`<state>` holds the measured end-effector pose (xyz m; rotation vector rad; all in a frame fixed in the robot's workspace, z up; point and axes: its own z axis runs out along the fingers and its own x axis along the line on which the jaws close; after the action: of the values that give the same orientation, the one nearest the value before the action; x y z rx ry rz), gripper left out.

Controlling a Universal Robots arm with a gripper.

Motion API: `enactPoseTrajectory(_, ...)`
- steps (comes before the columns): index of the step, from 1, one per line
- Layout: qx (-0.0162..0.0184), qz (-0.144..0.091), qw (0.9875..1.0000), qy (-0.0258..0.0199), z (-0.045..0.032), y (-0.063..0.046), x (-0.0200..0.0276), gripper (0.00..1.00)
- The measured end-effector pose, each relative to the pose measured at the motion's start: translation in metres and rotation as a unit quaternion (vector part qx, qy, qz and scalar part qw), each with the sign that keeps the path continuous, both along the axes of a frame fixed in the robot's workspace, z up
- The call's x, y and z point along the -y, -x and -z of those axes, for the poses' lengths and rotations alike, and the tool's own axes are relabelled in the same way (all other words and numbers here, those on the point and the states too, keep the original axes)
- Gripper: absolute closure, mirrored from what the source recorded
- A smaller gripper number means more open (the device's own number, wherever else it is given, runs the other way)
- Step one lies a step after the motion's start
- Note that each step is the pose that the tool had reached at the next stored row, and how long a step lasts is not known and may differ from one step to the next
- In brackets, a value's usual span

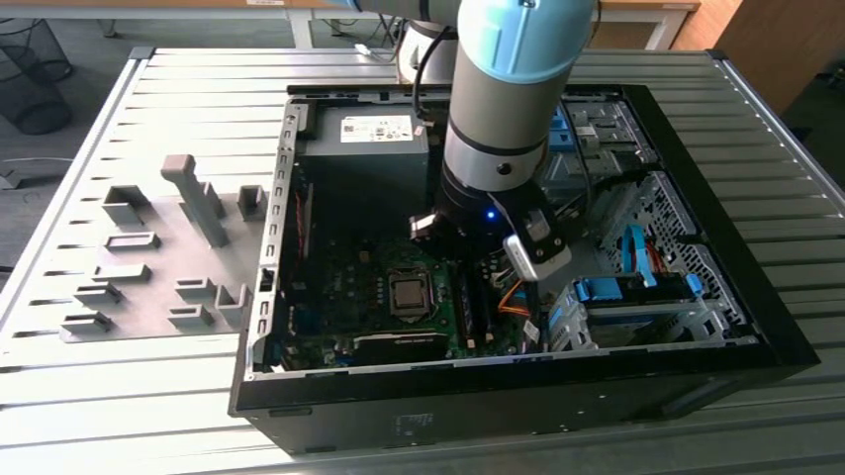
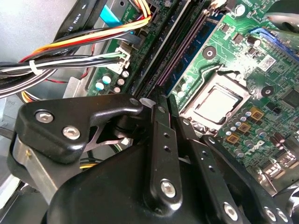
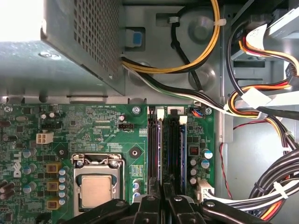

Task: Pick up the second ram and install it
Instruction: 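Insert the second ram into the second slot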

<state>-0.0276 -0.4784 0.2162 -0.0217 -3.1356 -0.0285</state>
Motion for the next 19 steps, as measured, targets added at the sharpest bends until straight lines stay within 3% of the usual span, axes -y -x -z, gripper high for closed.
enactPoseTrajectory(19, -0.0001, 0.000, 1.0000, 0.0003, -0.0037, 0.0000, 0.0013, 0.86)
